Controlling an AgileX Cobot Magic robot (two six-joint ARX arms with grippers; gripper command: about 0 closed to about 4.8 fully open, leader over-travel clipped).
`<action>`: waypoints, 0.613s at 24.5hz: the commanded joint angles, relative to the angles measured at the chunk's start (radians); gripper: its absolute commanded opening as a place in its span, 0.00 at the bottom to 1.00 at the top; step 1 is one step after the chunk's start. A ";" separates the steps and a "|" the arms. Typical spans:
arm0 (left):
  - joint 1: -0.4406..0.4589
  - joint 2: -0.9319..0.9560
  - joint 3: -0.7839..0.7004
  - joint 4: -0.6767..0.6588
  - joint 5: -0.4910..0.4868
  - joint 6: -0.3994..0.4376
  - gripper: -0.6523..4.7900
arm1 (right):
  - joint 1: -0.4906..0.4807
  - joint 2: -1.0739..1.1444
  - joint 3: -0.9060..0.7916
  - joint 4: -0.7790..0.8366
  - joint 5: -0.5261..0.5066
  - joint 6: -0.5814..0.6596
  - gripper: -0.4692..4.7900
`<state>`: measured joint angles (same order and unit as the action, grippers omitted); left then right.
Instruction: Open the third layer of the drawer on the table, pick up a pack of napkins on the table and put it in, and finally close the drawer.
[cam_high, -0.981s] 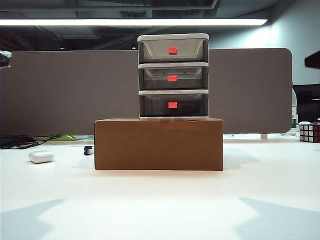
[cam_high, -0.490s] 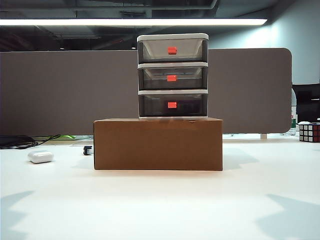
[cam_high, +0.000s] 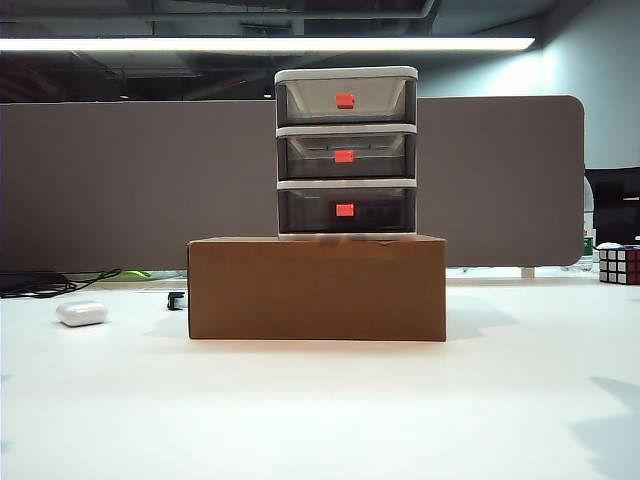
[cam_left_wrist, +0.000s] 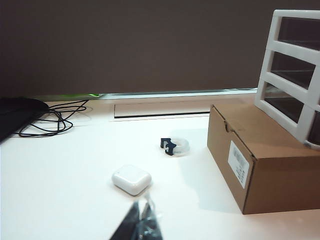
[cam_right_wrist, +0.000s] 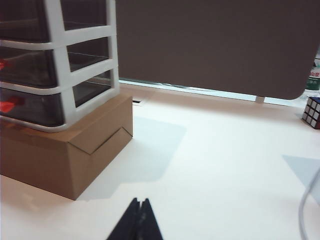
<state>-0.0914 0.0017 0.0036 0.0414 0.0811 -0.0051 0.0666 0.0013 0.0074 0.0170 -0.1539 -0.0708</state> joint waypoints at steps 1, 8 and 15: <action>0.001 0.000 0.004 0.012 -0.016 -0.006 0.11 | 0.000 -0.002 -0.006 0.015 0.021 -0.004 0.08; 0.000 0.000 0.004 -0.006 -0.010 -0.006 0.11 | 0.000 -0.002 -0.006 0.013 0.021 -0.004 0.08; 0.000 0.000 0.004 -0.006 -0.010 -0.006 0.11 | 0.000 -0.002 -0.006 0.013 0.022 -0.004 0.08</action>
<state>-0.0902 0.0017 0.0036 0.0257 0.0685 -0.0093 0.0662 0.0013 0.0074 0.0170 -0.1352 -0.0723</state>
